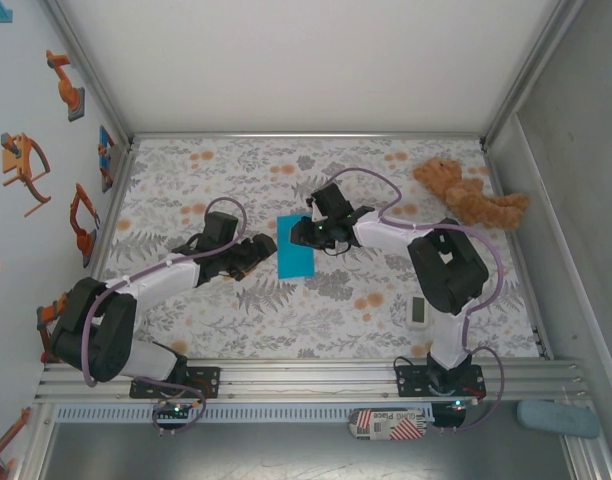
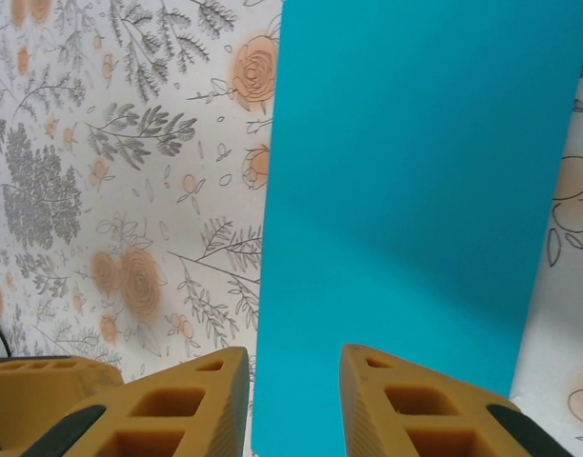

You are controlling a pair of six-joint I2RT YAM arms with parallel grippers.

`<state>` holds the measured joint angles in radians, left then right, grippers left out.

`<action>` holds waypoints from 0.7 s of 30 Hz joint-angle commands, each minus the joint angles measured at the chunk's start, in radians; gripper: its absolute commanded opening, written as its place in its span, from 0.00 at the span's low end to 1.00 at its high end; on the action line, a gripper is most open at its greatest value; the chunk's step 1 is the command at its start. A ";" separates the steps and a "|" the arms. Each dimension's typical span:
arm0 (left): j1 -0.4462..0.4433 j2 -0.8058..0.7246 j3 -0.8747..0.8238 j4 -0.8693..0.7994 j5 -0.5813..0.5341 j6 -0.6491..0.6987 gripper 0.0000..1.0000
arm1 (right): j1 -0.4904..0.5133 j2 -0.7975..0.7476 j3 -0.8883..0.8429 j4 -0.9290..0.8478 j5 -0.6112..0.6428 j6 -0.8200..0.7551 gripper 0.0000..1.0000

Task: Fold a paper plane with a square sheet of paper (pick it up from the middle)
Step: Move the paper to the center of the table, then third fold the triangle at the center of the table.

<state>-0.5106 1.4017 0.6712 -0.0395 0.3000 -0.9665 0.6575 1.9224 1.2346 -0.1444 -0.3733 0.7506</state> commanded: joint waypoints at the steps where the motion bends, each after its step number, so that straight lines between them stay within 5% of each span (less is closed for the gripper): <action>1: -0.011 -0.014 -0.002 0.036 0.012 -0.027 0.75 | -0.018 0.030 0.011 -0.002 -0.008 0.000 0.30; 10: -0.039 0.026 -0.027 0.101 0.014 -0.073 0.62 | -0.038 0.124 0.023 -0.024 -0.035 -0.033 0.30; 16: -0.034 0.050 0.030 -0.091 0.028 0.054 0.61 | -0.070 0.143 -0.012 -0.026 -0.038 -0.048 0.30; 21: -0.039 0.107 0.016 -0.005 0.081 -0.027 0.50 | -0.072 0.154 -0.021 -0.048 -0.040 -0.076 0.29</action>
<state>-0.5438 1.4803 0.6792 -0.0563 0.3386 -0.9699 0.5949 2.0312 1.2427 -0.1368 -0.4381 0.7094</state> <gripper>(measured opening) 0.521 0.290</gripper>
